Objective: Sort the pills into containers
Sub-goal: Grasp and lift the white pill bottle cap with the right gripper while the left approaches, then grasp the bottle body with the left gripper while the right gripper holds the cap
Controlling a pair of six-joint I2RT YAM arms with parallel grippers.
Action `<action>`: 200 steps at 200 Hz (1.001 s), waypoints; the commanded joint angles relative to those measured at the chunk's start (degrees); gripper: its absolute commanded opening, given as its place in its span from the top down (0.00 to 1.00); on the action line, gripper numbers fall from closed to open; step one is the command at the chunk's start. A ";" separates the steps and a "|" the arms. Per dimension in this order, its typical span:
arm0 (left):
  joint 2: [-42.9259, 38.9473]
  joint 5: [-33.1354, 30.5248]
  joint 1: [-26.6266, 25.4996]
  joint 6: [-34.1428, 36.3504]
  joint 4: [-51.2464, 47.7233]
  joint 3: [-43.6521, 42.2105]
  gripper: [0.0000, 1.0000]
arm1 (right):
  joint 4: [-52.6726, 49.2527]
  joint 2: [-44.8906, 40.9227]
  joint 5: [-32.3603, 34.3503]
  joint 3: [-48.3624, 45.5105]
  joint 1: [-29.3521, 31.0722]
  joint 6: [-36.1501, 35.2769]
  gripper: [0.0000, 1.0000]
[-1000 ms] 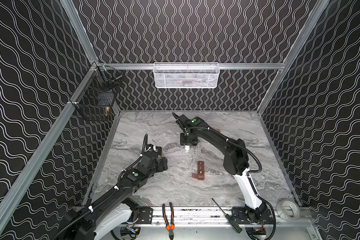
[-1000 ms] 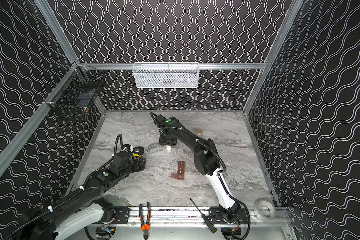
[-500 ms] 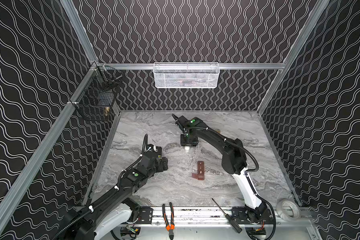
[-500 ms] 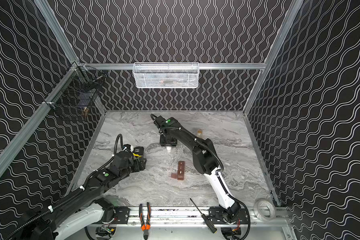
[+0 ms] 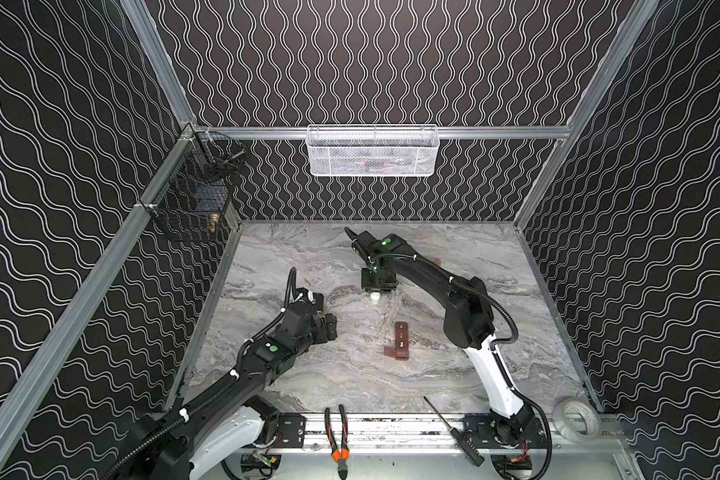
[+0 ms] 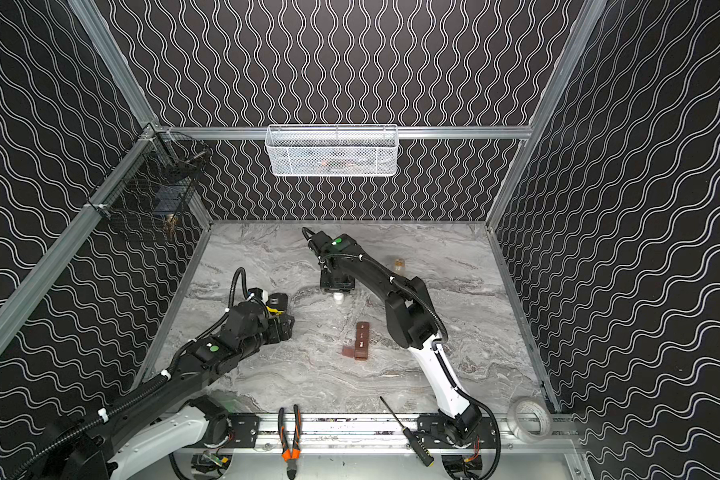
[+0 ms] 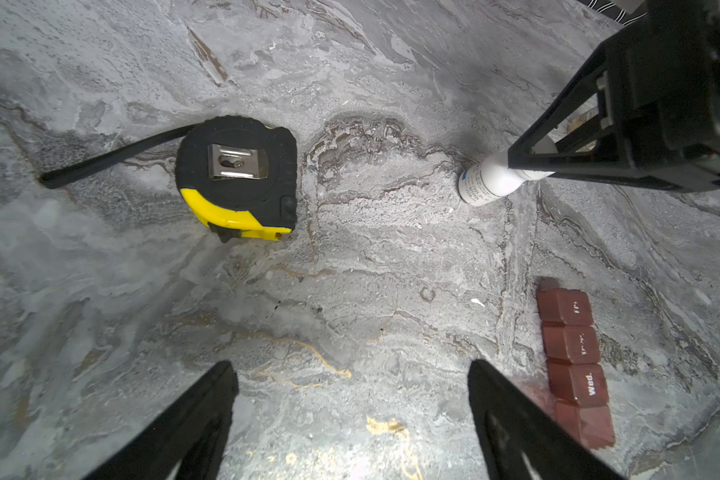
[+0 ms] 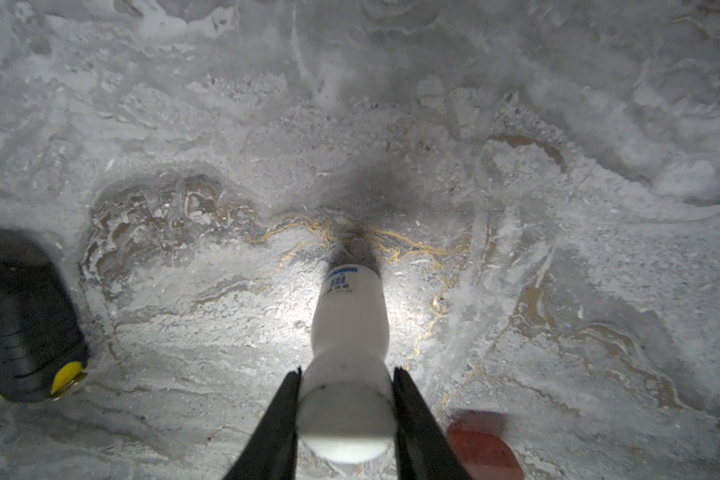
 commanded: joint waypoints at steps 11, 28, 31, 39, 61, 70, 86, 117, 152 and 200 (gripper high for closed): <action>-1.02 0.76 0.15 0.40 0.53 0.99 0.10 | -0.82 -4.27 -0.51 -2.25 0.08 0.39 0.69; -2.04 1.59 0.11 1.54 0.76 1.55 0.10 | -0.86 -7.81 -1.44 -4.72 0.08 0.01 0.69; -2.32 1.93 0.06 1.79 0.91 1.68 0.10 | -0.95 -8.51 -1.61 -5.22 0.11 -0.07 0.69; -2.90 2.80 0.03 2.58 1.70 1.86 0.11 | -1.27 -10.72 -1.96 -6.60 0.07 -0.38 0.70; -4.58 6.54 -0.51 5.12 6.92 1.46 0.13 | -0.62 -18.51 -4.01 -12.89 -0.19 -1.54 0.70; -5.23 6.90 -1.96 6.40 9.44 1.30 0.15 | 0.08 -22.15 -5.10 -16.22 -0.39 -1.90 0.70; -6.13 3.71 -7.47 10.51 14.34 0.76 0.15 | 1.33 -29.59 -6.51 -22.73 -0.80 -1.99 0.70; -2.62 1.72 -15.23 19.35 25.56 0.31 0.14 | 4.08 -40.84 -9.77 -35.05 -2.49 -1.59 0.70; 6.79 4.19 -21.38 32.23 42.01 -1.51 0.13 | 6.17 -50.52 -15.06 -43.25 -6.36 -2.54 0.71; 18.23 10.74 -24.50 44.69 69.33 -7.85 0.12 | 6.06 -56.94 -23.13 -47.92 -11.01 -5.05 0.70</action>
